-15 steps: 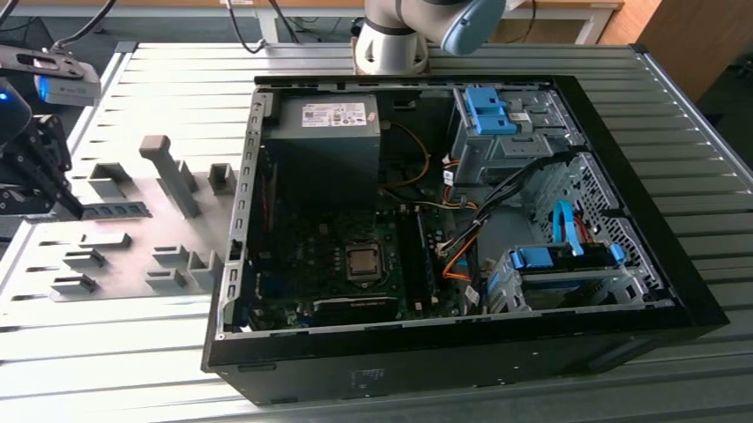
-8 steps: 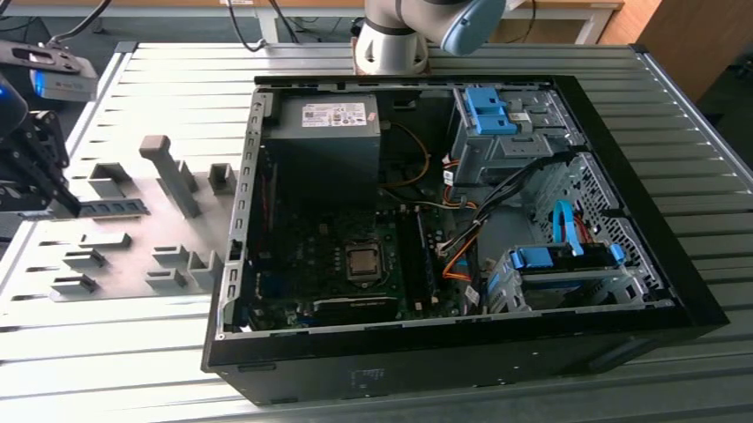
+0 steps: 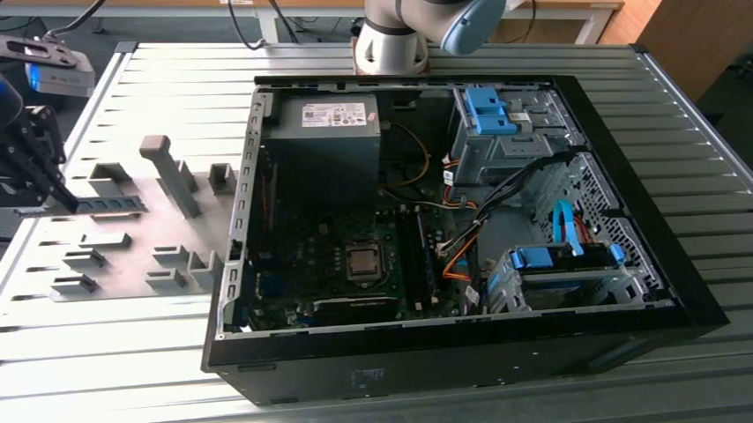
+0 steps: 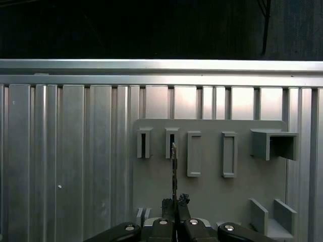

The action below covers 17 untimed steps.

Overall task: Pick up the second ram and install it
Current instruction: 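Pick up the second ram and move it above second insertion slot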

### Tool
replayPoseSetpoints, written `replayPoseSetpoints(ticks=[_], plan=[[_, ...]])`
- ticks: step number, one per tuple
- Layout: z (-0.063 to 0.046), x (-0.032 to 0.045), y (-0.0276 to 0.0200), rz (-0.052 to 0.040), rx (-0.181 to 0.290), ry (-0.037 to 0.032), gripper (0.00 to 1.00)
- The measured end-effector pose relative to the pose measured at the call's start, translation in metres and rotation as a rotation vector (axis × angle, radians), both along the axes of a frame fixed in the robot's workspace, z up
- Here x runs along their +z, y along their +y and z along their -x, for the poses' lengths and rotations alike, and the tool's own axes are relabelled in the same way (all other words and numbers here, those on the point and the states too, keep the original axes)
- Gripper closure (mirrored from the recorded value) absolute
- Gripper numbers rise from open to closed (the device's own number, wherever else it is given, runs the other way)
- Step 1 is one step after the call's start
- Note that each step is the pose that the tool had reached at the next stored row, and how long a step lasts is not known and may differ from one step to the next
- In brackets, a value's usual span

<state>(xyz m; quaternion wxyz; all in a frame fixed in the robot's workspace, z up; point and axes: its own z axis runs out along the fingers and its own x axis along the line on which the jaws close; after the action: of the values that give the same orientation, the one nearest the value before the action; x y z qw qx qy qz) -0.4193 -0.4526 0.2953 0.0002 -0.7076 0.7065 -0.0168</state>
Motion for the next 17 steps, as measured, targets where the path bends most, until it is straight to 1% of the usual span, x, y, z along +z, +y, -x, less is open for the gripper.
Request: replayPoseSetpoints(ticks=[17], plan=[[0.0,0.0184,0.0004,0.0,0.0,0.0,0.86]])
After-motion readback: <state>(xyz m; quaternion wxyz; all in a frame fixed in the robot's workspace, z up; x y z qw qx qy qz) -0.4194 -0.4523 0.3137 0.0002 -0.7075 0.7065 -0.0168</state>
